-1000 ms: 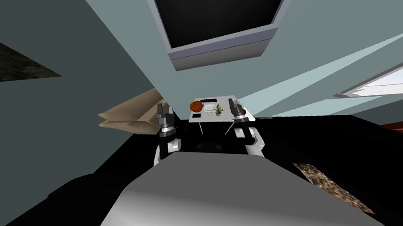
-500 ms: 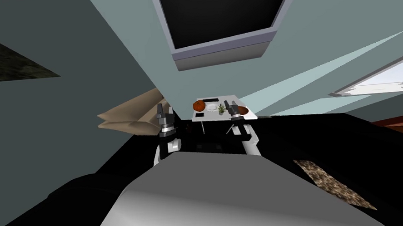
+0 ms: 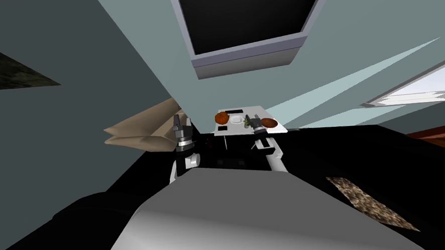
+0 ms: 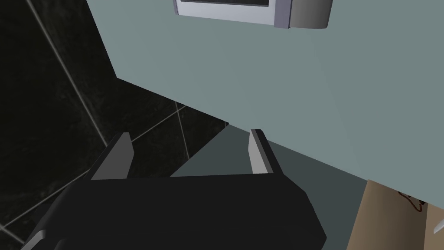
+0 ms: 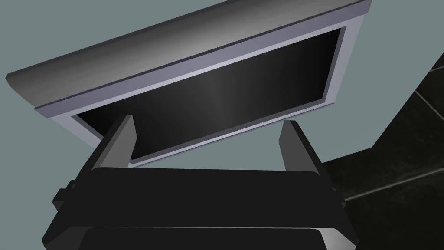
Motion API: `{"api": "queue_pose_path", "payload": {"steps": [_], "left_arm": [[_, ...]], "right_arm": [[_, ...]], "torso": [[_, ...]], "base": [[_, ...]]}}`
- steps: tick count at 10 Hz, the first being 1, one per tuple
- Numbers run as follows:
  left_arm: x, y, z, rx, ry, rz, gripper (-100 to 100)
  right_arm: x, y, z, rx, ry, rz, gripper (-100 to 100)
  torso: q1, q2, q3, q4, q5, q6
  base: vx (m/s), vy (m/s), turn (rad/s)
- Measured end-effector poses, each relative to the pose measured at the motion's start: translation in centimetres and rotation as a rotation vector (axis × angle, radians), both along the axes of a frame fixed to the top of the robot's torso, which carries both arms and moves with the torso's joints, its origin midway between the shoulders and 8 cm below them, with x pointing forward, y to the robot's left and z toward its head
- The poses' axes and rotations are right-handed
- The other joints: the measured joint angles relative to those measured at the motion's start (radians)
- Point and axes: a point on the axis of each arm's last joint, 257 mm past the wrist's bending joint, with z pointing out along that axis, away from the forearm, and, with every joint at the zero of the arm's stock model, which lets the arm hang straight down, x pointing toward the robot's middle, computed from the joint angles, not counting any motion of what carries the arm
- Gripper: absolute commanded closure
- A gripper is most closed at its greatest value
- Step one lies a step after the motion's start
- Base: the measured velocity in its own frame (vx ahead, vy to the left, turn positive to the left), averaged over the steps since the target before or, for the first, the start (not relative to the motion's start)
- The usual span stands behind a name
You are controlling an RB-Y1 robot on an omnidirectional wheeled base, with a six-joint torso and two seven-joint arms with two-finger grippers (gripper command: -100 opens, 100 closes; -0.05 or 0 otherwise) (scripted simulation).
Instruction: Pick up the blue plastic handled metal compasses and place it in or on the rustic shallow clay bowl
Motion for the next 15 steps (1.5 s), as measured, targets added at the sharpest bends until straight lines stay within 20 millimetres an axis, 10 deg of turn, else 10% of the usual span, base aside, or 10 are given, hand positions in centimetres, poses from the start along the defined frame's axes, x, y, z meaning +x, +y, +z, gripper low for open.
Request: {"api": "queue_pose_path", "payload": {"steps": [12, 13, 14, 15], "left_arm": [[0.0, 0.0, 0.0, 0.000, 0.000, 0.000, 0], [0.0, 0.0, 0.0, 0.000, 0.000, 0.000, 0], [0.0, 0.0, 0.0, 0.000, 0.000, 0.000, 0], [0.0, 0.0, 0.0, 0.000, 0.000, 0.000, 0]], "right_arm": [[0.8, -6.5, -15.8, -0.285, 0.344, -0.156, -100], [0.8, -6.6, -15.9, -0.289, 0.347, -0.158, 0], [0.8, -6.6, -15.9, -0.288, 0.346, -0.158, -100], [1.4, -6.8, -15.7, -0.287, 0.345, -0.163, -100]], "torso": [[-0.002, -0.003, -0.002, -0.001, 0.000, 0.000], [-0.004, 0.001, 0.000, 0.000, -0.001, 0.000], [-0.005, 0.003, 0.002, 0.001, -0.001, 0.000], [-0.005, 0.004, 0.002, 0.001, -0.001, 0.000]], "base": [[0.106, 0.045, -0.021], [0.009, 0.003, 0.001], [0.000, -0.002, 0.070], [-0.005, -0.012, 0.079]]}}
